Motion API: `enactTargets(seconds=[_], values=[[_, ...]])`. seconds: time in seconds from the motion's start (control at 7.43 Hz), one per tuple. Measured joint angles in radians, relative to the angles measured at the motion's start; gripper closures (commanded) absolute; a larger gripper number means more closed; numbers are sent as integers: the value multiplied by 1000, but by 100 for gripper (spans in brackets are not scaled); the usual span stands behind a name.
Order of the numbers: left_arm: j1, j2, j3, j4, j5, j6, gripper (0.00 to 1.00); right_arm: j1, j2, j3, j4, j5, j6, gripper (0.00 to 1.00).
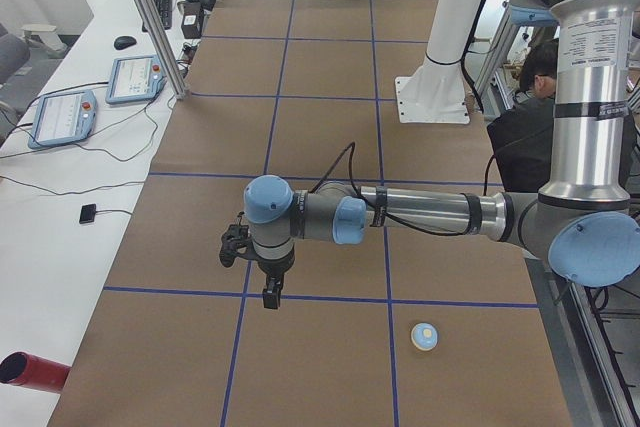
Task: Place and press bell with both arms
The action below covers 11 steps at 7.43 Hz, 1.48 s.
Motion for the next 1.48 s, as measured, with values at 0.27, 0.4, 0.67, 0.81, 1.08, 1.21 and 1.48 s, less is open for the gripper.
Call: enactTargets(seconds=[0.27, 0.4, 0.67, 0.81, 1.08, 1.21, 1.48], values=[[3, 5, 23, -3, -1, -3, 0, 0, 3, 2, 0, 0, 3, 0], [4, 0, 23, -2, 0, -6, 0, 0, 3, 3, 0, 0, 5, 0], [4, -16, -49, 8, 28, -7, 0, 0, 4, 7, 0, 0, 5, 0], [5, -18, -113, 36, 61, -8, 0, 0, 6, 10, 0, 0, 6, 0], [16, -25, -258, 194, 101, -10, 0, 0, 7, 15, 0, 0, 6, 0], [33, -27, -344, 297, 106, -24, 0, 0, 7, 17, 0, 0, 6, 0], [109, -29, -524, 465, 110, -268, 0, 0, 8, 18, 0, -1, 6, 0]])
